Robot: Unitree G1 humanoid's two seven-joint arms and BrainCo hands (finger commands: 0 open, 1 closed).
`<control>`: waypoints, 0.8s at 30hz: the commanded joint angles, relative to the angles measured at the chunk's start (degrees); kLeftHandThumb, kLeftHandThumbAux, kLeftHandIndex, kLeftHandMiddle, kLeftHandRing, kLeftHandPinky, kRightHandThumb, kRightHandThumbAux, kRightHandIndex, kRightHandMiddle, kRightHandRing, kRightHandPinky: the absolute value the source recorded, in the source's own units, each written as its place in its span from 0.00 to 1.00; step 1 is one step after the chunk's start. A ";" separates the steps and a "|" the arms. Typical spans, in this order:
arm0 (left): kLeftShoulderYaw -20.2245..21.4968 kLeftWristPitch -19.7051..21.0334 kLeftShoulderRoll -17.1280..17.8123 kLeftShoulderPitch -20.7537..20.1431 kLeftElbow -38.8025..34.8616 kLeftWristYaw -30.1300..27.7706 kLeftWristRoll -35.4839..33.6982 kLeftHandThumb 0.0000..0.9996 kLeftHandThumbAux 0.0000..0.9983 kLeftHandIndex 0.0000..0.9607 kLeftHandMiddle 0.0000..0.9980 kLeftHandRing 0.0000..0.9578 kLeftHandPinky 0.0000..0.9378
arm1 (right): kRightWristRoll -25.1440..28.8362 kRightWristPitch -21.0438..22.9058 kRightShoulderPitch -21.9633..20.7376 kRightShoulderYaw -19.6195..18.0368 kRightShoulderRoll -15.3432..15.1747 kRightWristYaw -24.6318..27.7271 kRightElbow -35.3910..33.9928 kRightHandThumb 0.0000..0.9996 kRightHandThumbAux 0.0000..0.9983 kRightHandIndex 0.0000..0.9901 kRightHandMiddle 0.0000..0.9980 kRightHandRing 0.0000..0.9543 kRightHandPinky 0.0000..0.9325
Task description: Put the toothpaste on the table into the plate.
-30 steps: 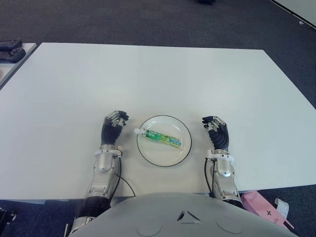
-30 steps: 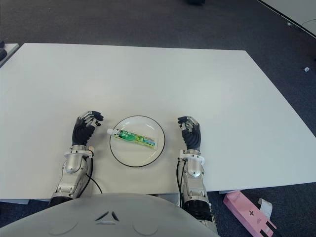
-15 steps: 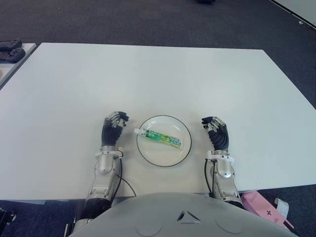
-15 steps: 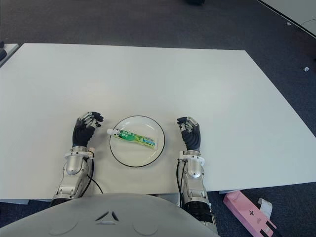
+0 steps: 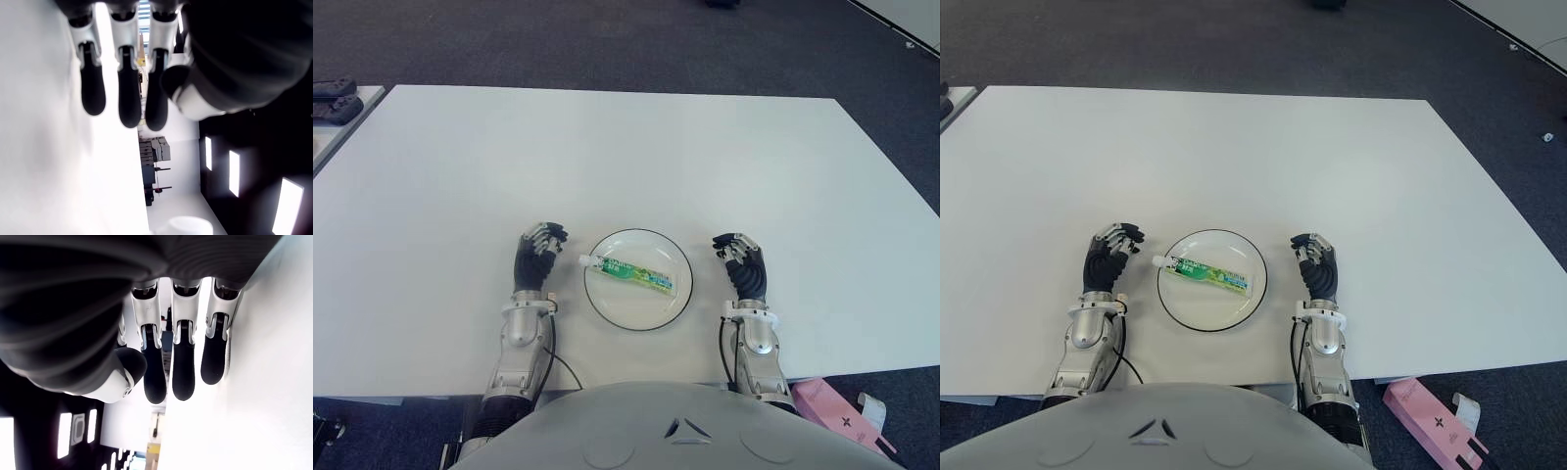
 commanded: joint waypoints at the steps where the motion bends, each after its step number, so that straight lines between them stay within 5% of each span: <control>1: 0.48 1.60 0.10 0.98 -0.11 1.30 1.44 0.71 0.72 0.45 0.48 0.49 0.51 | -0.15 1.63 0.83 0.38 -0.10 0.35 0.02 0.72 0.73 0.42 0.45 0.45 0.46; 24: 1.39 2.27 -0.28 1.68 -1.50 1.87 1.87 0.71 0.72 0.45 0.48 0.49 0.51 | -0.11 1.85 1.35 0.61 0.08 0.14 -0.72 0.72 0.73 0.42 0.44 0.43 0.44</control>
